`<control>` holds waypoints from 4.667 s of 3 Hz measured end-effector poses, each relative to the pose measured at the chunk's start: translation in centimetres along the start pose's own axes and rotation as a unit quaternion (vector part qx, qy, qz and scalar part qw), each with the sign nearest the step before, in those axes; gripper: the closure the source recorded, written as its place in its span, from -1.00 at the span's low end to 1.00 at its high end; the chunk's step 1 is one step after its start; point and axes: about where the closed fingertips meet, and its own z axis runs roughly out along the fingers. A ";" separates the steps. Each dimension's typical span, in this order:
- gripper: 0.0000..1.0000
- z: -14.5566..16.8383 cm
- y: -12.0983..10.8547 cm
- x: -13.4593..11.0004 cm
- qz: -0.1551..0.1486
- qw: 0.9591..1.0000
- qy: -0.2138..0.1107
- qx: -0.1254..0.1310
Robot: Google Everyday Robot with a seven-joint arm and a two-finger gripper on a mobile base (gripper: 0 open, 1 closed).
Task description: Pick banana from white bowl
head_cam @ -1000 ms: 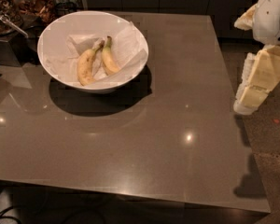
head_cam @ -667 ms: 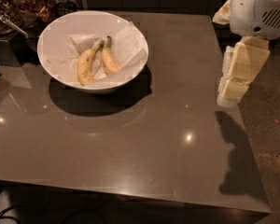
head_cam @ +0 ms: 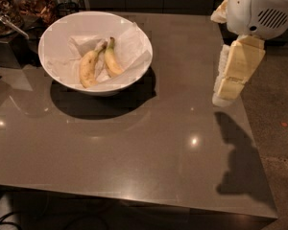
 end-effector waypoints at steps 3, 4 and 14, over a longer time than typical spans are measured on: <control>-1.00 4.1 -3.0 -10.0 -0.046 0.998 -0.014 -0.038; -1.00 4.5 -3.9 -10.9 -0.018 0.999 -0.034 -0.037; -0.38 18.7 -11.7 -16.6 0.240 0.958 0.006 -0.158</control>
Offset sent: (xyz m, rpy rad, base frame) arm 0.0706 0.1422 -0.0166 -0.0479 0.1747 0.1922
